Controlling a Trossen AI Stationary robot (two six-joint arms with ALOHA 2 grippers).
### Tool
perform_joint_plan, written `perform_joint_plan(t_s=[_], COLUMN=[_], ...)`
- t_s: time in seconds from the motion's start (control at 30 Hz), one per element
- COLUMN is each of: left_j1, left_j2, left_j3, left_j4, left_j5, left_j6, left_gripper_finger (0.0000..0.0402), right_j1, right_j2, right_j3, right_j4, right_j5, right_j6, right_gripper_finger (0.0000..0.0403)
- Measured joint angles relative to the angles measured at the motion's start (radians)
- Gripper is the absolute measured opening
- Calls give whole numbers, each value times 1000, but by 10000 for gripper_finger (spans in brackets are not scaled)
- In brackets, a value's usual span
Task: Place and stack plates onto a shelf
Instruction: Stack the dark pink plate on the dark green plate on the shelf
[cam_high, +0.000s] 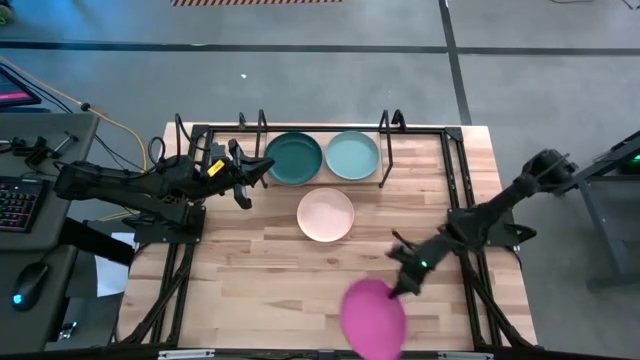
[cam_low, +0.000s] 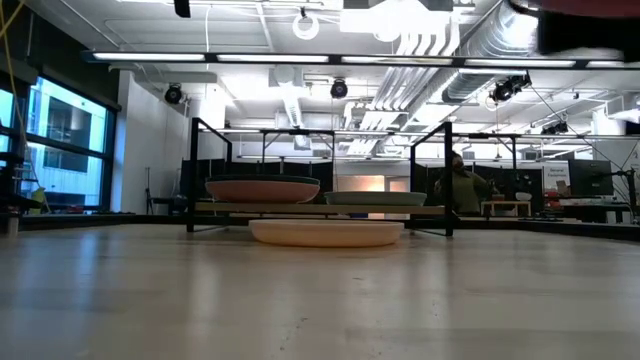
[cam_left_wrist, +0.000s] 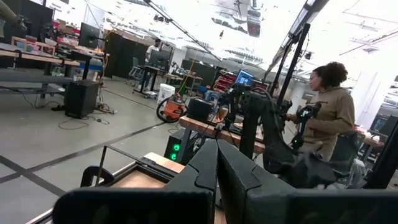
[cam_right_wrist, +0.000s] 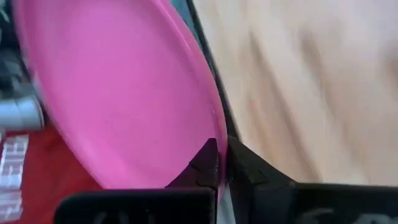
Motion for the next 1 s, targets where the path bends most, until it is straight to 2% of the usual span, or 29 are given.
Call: perform_joint_plan(t_s=[0.13,0.27,0.37,0.57,0.7,1.0], left_j1=[0,0,0,0,-2,-3], left_j2=[0,0,0,0,0,0], left_j3=[0,0,0,0,0,0], left_j4=[1,11,24,55,54,53], left_j5=[0,-1,-1,1,1,4], left_j6=[0,-1,0,1,0,0], left_gripper_finger=[0,0,0,0,0,0], right_j1=[-170,-362,-514,-751,-838,-920], right_j2=[14,48,85,217,341,621], right_j3=[151,292,366,508,630,925], right_j4=[-224,-472,-501,-503,-510,-574], right_j5=[68,233,312,346,332,318], right_j6=[-186,-320,-387,-431,-435,-461], right_gripper_finger=[0,0,0,0,0,0])
